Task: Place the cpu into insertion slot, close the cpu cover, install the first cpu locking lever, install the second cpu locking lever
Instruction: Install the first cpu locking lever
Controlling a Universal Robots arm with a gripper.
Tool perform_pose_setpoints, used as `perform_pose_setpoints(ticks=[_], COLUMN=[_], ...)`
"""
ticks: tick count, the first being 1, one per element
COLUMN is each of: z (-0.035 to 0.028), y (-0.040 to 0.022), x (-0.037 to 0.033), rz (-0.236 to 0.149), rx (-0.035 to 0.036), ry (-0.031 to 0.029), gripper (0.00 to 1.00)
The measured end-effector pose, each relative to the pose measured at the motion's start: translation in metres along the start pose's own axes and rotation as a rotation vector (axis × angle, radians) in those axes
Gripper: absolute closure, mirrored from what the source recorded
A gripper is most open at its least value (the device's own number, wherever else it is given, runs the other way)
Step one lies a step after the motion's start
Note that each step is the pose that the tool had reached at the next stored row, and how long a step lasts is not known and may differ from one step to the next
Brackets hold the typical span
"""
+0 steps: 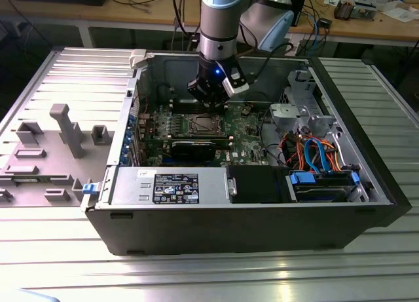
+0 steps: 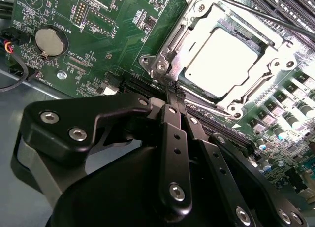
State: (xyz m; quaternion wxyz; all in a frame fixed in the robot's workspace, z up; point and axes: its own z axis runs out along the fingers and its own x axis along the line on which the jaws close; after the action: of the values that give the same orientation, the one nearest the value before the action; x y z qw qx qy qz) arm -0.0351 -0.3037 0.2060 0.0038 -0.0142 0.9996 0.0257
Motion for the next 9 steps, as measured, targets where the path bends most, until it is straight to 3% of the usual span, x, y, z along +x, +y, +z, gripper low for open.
perform_pose_setpoints(ticks=[9], z=[-0.0013], y=[0.0001], x=[-0.0004], rz=[0.0], rx=[-0.0001], ry=[0.0], gripper=[0.89])
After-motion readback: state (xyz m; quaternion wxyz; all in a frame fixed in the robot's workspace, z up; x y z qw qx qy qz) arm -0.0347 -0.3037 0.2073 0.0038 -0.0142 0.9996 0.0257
